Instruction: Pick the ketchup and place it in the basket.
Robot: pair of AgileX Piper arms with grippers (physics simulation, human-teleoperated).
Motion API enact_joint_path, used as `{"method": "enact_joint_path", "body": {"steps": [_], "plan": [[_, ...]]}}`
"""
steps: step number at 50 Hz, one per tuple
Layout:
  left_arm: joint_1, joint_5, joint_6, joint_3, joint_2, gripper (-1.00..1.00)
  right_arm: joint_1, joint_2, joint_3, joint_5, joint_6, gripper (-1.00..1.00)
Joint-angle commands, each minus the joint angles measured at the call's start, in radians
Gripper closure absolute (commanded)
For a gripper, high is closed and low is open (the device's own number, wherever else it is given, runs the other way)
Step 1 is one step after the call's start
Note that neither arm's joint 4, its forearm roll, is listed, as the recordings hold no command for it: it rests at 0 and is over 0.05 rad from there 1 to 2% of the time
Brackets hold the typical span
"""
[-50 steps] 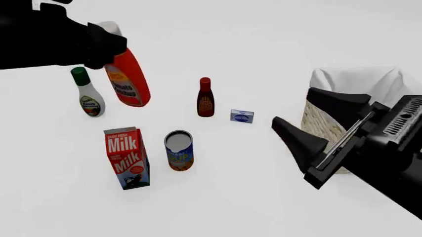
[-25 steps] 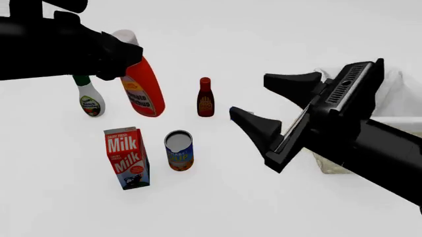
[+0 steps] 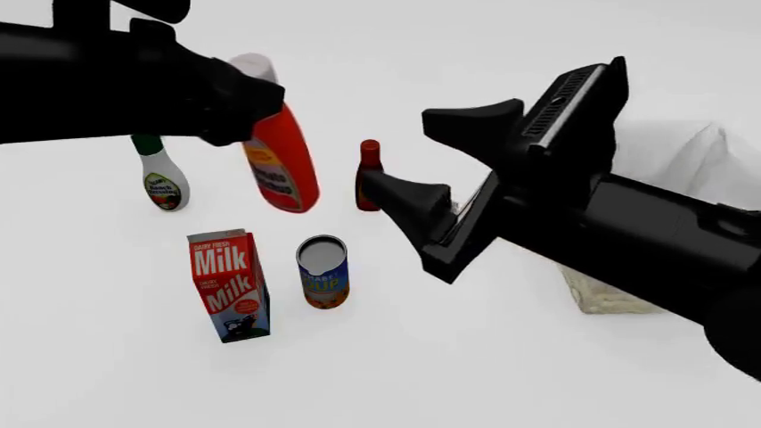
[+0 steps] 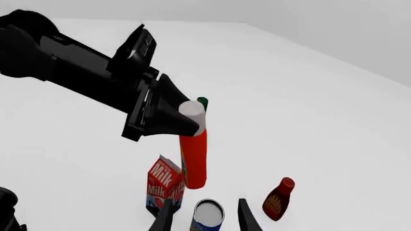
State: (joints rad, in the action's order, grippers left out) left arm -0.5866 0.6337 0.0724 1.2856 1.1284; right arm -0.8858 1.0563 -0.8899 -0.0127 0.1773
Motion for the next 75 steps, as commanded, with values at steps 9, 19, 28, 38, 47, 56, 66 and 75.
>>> {"method": "enact_joint_path", "body": {"steps": [9,19,28,38,47,56,66,75], "plan": [[-0.043,0.012,0.008,0.029,0.010,1.00,-0.027,0.077,-0.052,-0.031,-0.003,-1.00],[-0.052,0.029,0.002,0.032,-0.003,1.00,-0.022,0.105,-0.079,-0.041,0.020,-1.00],[-0.047,0.023,-0.008,0.015,-0.009,1.00,-0.034,0.127,-0.106,-0.038,0.030,-1.00],[-0.047,0.023,-0.010,0.013,-0.007,1.00,-0.042,0.159,-0.112,-0.053,0.022,-1.00],[-0.052,0.024,-0.012,0.012,-0.001,1.00,-0.052,0.192,-0.120,-0.077,-0.035,-1.00],[-0.051,0.015,-0.019,0.003,0.009,1.00,-0.050,0.221,-0.128,-0.095,-0.044,-1.00],[-0.054,0.015,-0.026,-0.001,0.010,1.00,-0.044,0.256,-0.147,-0.105,-0.046,-1.00],[-0.058,0.011,-0.033,-0.004,0.016,1.00,-0.035,0.280,-0.156,-0.114,-0.049,-1.00]]}}
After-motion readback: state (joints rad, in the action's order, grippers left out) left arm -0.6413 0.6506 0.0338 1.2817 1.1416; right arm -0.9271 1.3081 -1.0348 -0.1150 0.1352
